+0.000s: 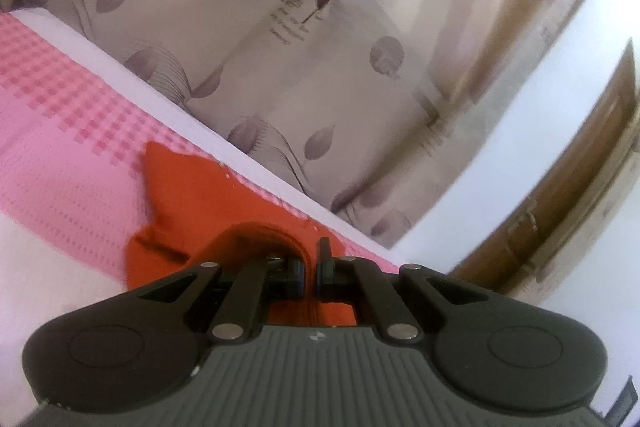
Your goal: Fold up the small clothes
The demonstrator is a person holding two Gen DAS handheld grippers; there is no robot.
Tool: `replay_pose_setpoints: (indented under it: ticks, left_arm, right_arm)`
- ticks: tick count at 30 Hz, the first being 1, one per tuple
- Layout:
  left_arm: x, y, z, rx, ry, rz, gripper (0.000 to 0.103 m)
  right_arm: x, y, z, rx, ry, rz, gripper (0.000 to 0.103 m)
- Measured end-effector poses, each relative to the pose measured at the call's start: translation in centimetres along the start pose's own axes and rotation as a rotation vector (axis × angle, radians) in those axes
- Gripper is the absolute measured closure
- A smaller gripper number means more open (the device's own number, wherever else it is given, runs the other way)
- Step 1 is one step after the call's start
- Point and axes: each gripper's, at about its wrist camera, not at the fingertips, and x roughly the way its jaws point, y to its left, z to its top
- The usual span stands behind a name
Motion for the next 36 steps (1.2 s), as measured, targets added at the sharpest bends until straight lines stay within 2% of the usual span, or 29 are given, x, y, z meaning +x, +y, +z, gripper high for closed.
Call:
replay_pose_setpoints:
  ticks: [13,21,25,27,29,30,32,33,34,35,36]
  left_arm:
    - [9.5,3.8,2.4,-0.039,-0.041,0.117,0.099]
    - [14.3,6.0,3.0,-0.028,-0.013,0.179,0.099]
    - [15.8,6.9,3.0,-0.038,0.01,0.193,0.099]
    - [16.1,7.3,2.8,-0.041,0.01,0.204,0.099]
    - [16.4,7.9,2.6,-0.056,0.017,0.204,0.094]
    - [16.6,8.1,2.6,-0.062,0.018,0.201,0.089]
    - [16.5,8.3,2.4,-0.065,0.007,0.188,0.065]
    - [16.4,8.4,2.4,-0.067,-0.002,0.175,0.035]
    - [16.0,8.4,2.3,-0.072,-0.024,0.162,0.01]
    - [15.5,8.4,2.3,-0.081,-0.063,0.15,0.003]
    - [15.0,8.3,2.3,-0.085,-0.099,0.149,0.001]
  right_arm:
    - [7.9,-7.3,3.9,0.105,-0.021,-0.109,0.091]
    - [10.7,-10.5,5.1,0.142,-0.045,-0.166,0.091]
    - [11.3,-10.7,5.1,0.096,-0.029,-0.206,0.091]
    - [11.5,-10.3,5.0,0.035,0.018,-0.233,0.091]
    - [12.1,-9.5,5.0,-0.054,0.067,-0.292,0.091]
    - [12.5,-9.0,5.0,-0.119,0.099,-0.322,0.091]
    - [13.8,-8.1,4.8,-0.228,0.186,-0.356,0.091]
    - [14.5,-7.6,4.6,-0.291,0.221,-0.389,0.09]
    - [15.2,-7.3,4.4,-0.346,0.244,-0.415,0.089]
    - [16.0,-7.0,4.1,-0.402,0.274,-0.438,0.088]
    - [16.9,-6.8,3.9,-0.447,0.309,-0.458,0.085]
